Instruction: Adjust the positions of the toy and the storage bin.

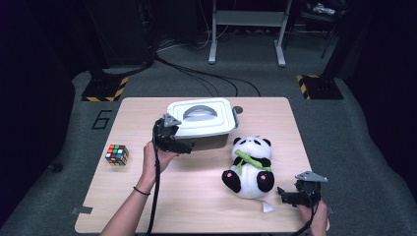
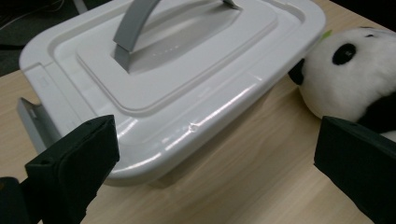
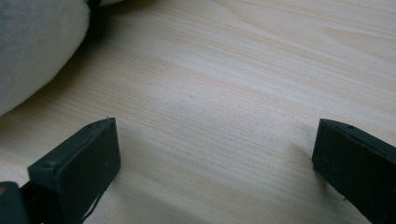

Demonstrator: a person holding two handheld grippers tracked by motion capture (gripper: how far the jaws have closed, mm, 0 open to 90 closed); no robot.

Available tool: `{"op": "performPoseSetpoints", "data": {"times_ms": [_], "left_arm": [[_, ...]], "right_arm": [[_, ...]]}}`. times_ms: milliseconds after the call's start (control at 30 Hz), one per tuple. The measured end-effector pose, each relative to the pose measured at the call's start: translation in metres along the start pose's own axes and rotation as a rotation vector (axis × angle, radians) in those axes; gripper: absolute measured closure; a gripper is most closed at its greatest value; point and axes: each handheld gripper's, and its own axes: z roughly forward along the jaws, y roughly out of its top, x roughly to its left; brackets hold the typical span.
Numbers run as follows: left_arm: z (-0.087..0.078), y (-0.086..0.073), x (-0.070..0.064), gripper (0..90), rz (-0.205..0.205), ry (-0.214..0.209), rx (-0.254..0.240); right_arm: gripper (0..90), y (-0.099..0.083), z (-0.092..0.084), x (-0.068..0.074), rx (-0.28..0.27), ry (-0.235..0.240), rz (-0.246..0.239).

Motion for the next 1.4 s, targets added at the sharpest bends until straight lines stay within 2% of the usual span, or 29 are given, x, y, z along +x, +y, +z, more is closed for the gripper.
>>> {"op": "performPoseSetpoints", "data": {"times_ms": [167, 233, 267, 300, 333, 367, 400, 433, 500, 533, 567, 600, 633, 667, 700, 733, 767, 867, 933, 967, 1033, 1133, 1167, 1200, 1267, 1400], "left_arm": [[-0.002, -0.014, -0.024, 0.0, 0.028, -0.067, -0.009], [-0.002, -0.017, -0.028, 0.0, 0.041, -0.081, -0.007], [-0.001, -0.021, -0.039, 0.0, 0.055, -0.11, -0.008], [-0.001, -0.021, -0.039, 0.0, 0.055, -0.11, -0.008], [0.001, -0.025, -0.05, 0.0, 0.07, -0.142, 0.0], [0.003, -0.026, -0.055, 0.0, 0.08, -0.159, 0.008], [0.003, -0.026, -0.055, 0.0, 0.08, -0.159, 0.008], [0.007, -0.03, -0.065, 0.0, 0.092, -0.207, 0.02], [0.009, -0.031, -0.069, 0.0, 0.101, -0.223, 0.021], [0.015, -0.034, -0.083, 0.0, 0.124, -0.262, 0.031], [0.015, -0.034, -0.083, 0.0, 0.124, -0.262, 0.031], [0.02, -0.036, -0.093, 0.0, 0.142, -0.309, 0.035], [0.02, -0.036, -0.093, 0.0, 0.142, -0.309, 0.035], [0.025, -0.037, -0.102, 0.0, 0.161, -0.337, 0.047], [0.025, -0.037, -0.102, 0.0, 0.161, -0.337, 0.047], [0.029, -0.038, -0.107, 0.0, 0.175, -0.367, 0.058], [0.029, -0.038, -0.107, 0.0, 0.175, -0.367, 0.058], [0.037, -0.037, -0.113, 0.4, 0.173, -0.415, 0.054], [0.039, -0.036, -0.113, 5.9, 0.177, -0.425, 0.058], [0.044, -0.036, -0.114, 11.3, 0.186, -0.445, 0.056], [0.049, -0.035, -0.113, 23.5, 0.172, -0.464, 0.052], [0.051, -0.036, -0.112, 37.0, 0.156, -0.536, 0.033], [0.051, -0.037, -0.112, 43.4, 0.164, -0.556, 0.032], [0.051, -0.038, -0.114, 50.1, 0.178, -0.559, 0.022], [0.05, -0.039, -0.115, 56.1, 0.188, -0.563, 0.019], [0.047, -0.041, -0.119, 63.1, 0.205, -0.55, -0.001]], "right_arm": [[0.2, 0.0, 0.0, 0.0, 0.0, 0.0, 0.0], [0.2, 0.0, 0.0, 0.0, 0.0, 0.0, 0.0], [0.2, 0.0, 0.0, 0.0, 0.0, 0.0, 0.0], [0.2, 0.0, 0.0, 0.0, 0.0, 0.0, 0.0], [0.2, 0.0, 0.0, 0.0, 0.0, 0.0, 0.0], [0.2, 0.0, 0.0, 0.0, 0.0, 0.0, 0.0], [0.2, 0.0, 0.0, 0.0, 0.0, 0.0, 0.0], [0.2, 0.0, 0.0, 0.0, 0.0, 0.0, 0.0], [0.2, 0.0, 0.0, 0.0, 0.0, 0.0, 0.0], [0.2, 0.0, 0.0, 0.0, 0.0, 0.0, 0.0], [0.2, 0.0, 0.0, 0.0, 0.0, 0.0, 0.0], [0.2, 0.0, 0.0, 0.0, 0.0, 0.0, 0.0], [0.2, 0.0, 0.0, 0.0, 0.0, 0.0, 0.0], [0.2, 0.0, 0.0, 0.0, 0.0, 0.0, 0.0], [0.2, 0.0, 0.0, 0.0, 0.0, 0.0, 0.0], [0.2, 0.0, 0.0, 0.0, 0.0, 0.0, 0.0], [0.2, 0.0, 0.0, 0.0, 0.0, 0.0, 0.0], [0.2, 0.0, 0.0, 0.0, 0.0, 0.0, 0.0], [0.3, 0.0, 0.0, 0.0, 0.0, 0.0, 0.0], [0.3, 0.0, 0.0, 0.0, 0.0, 0.0, 0.0], [0.3, 0.0, 0.0, 0.0, 0.0, 0.0, 0.0], [0.2, 0.0, 0.0, 0.0, 0.0, 0.0, -0.001], [0.2, 0.0, 0.0, 0.0, 0.0, 0.0, 0.0], [0.2, 0.0, 0.0, 0.0, 0.0, 0.0, 0.0], [0.2, 0.0, 0.0, 0.0, 0.0, 0.0, -0.001], [0.2, 0.0, 0.0, 0.0, -0.001, 0.001, -0.004]]}}
